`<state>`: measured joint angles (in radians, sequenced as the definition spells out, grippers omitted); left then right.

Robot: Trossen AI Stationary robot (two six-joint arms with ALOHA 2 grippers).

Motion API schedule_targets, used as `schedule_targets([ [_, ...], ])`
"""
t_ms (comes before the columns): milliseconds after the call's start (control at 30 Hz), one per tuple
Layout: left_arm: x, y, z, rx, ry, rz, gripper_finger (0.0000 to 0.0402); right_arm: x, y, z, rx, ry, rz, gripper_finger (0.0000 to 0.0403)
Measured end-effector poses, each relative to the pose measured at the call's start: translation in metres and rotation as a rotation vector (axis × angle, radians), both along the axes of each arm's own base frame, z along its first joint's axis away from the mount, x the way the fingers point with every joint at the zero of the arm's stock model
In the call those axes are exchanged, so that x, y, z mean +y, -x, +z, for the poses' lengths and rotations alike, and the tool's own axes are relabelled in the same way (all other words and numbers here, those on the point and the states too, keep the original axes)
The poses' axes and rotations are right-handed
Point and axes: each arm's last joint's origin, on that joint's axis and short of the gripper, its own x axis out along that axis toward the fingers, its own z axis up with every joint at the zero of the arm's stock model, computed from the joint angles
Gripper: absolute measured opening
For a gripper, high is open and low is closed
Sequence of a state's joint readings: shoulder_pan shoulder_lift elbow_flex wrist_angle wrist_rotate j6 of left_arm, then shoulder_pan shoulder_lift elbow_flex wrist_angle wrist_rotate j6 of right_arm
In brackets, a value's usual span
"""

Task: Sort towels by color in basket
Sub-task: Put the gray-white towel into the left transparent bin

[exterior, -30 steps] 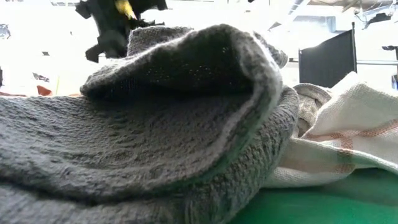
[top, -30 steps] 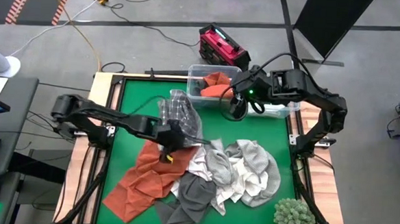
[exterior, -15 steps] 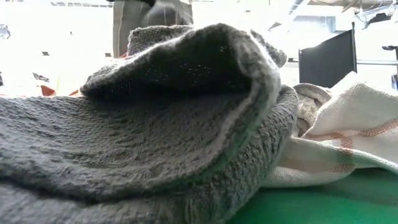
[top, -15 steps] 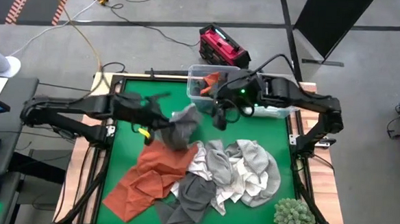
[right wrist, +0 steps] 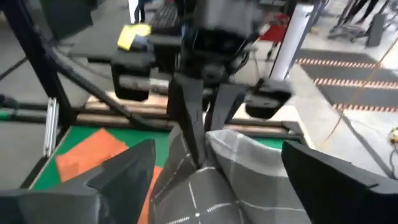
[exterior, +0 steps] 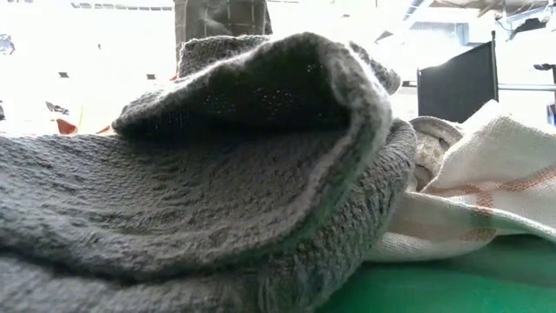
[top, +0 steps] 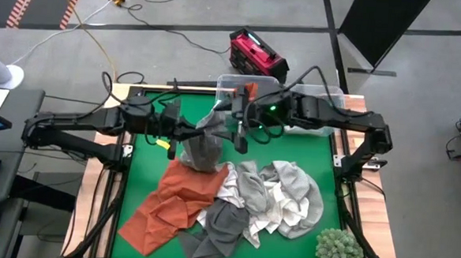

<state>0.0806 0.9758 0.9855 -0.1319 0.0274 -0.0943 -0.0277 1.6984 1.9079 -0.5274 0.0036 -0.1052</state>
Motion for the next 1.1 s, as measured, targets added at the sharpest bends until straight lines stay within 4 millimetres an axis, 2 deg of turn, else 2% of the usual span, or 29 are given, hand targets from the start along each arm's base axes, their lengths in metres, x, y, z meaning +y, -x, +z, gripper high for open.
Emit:
schedule_targets([
  [133, 0.001, -0.007, 0.006, -0.082, 0.014, 0.009, 0.0001, 0.0, -0.02, -0.021, 0.057, 0.024, 0.008, 0.0397],
  [267, 0.002, -0.007, 0.016, -0.19, 0.004, 0.046, 0.0001, 0.0, -0.03, -0.032, 0.077, 0.052, 0.016, 0.0397],
  [500, 0.004, -0.003, 0.036, -0.399, -0.023, 0.117, 0.0, -0.005, -0.032, -0.025, 0.006, 0.061, -0.084, 0.0368],
  [667, 0.004, 0.002, 0.05, -0.554, -0.037, 0.162, 0.0, -0.01, -0.034, -0.017, -0.082, 0.05, -0.104, 0.0329],
  [900, 0.005, 0.004, 0.057, -0.642, -0.042, 0.173, 0.0, -0.01, -0.036, -0.009, -0.17, 0.028, -0.114, 0.024],
  [967, 0.005, 0.002, 0.056, -0.645, -0.037, 0.174, 0.0, -0.012, -0.036, -0.007, -0.188, 0.018, -0.123, 0.0191],
  [1100, 0.006, -0.006, 0.051, -0.615, 0.009, 0.169, 0.0006, -0.018, -0.036, -0.008, -0.186, 0.006, -0.135, 0.0051],
])
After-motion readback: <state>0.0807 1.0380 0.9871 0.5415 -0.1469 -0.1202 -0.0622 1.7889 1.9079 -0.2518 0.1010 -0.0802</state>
